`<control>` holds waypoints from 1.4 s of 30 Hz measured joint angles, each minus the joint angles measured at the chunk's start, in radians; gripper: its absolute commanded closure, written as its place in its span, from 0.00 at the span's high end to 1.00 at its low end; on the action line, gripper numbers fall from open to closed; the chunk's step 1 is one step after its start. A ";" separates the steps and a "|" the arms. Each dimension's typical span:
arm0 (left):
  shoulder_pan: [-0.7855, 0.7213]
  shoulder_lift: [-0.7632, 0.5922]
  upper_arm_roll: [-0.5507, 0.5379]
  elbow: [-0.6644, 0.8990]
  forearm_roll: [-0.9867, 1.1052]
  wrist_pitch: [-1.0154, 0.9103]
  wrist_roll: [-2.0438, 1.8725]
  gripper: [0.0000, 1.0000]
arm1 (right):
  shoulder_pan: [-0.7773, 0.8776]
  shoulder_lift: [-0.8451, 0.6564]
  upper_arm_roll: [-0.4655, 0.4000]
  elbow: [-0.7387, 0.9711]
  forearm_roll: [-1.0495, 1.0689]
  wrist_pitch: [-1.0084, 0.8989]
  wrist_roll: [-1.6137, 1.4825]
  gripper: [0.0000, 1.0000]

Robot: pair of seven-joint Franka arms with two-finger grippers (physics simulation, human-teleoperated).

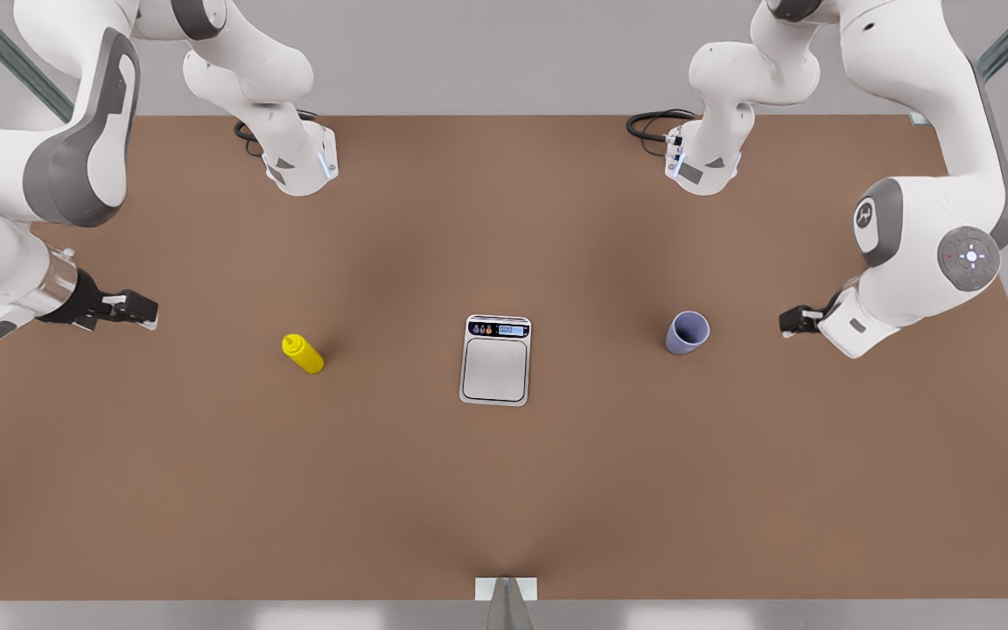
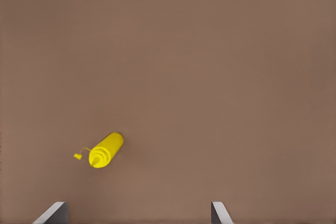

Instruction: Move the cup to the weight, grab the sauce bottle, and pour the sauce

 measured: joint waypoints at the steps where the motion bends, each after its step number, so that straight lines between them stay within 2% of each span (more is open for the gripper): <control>1: -0.011 0.004 0.000 -0.001 0.000 0.000 -0.007 1.00 | 0.002 0.001 0.000 -0.003 -0.003 0.000 -0.003 1.00; 7: -0.061 0.089 -0.002 -0.012 -0.019 0.047 -0.008 1.00 | 0.011 0.008 0.000 -0.031 -0.002 0.010 -0.002 1.00; 13: -0.066 0.121 -0.002 -0.119 -0.053 0.152 -0.012 1.00 | 0.010 0.020 0.001 -0.044 -0.004 0.006 -0.002 1.00; 16: -0.071 0.146 0.000 -0.130 -0.076 0.165 -0.041 0.79 | 0.011 0.023 0.000 -0.044 -0.004 0.003 -0.002 1.00; 19: -0.091 0.190 0.000 -0.132 -0.086 0.208 -0.064 0.75 | 0.010 0.023 0.000 -0.046 -0.005 0.005 -0.002 1.00; 21: -0.090 0.214 0.000 -0.132 -0.090 0.220 -0.069 0.73 | 0.002 0.007 0.001 -0.116 -0.005 0.044 -0.038 1.00; 24: -0.102 0.219 0.000 -0.141 -0.094 0.216 -0.095 0.71 | -0.013 -0.024 -0.001 -0.269 -0.005 0.193 -0.251 1.00; 28: -0.101 0.161 0.008 -0.292 -0.096 0.293 -0.093 0.71 | -0.074 -0.040 -0.002 -0.408 -0.010 0.288 -0.520 1.00; 31: -0.101 0.136 0.008 -0.340 -0.096 0.313 -0.093 0.71 | -0.115 -0.036 -0.001 -0.482 -0.010 0.337 -0.731 1.00; 36: -0.103 0.102 0.008 -0.432 -0.096 0.404 -0.095 0.71 | -0.215 0.009 0.000 -0.497 0.016 0.400 -1.133 1.00; 39: -0.103 0.099 0.005 -0.452 -0.096 0.425 -0.095 0.71 | -0.300 0.099 0.000 -0.496 0.235 0.415 -1.557 1.00; 42: -0.104 0.097 0.002 -0.454 -0.097 0.419 -0.109 0.71 | -0.326 0.176 0.000 -0.498 0.428 0.386 -1.780 1.00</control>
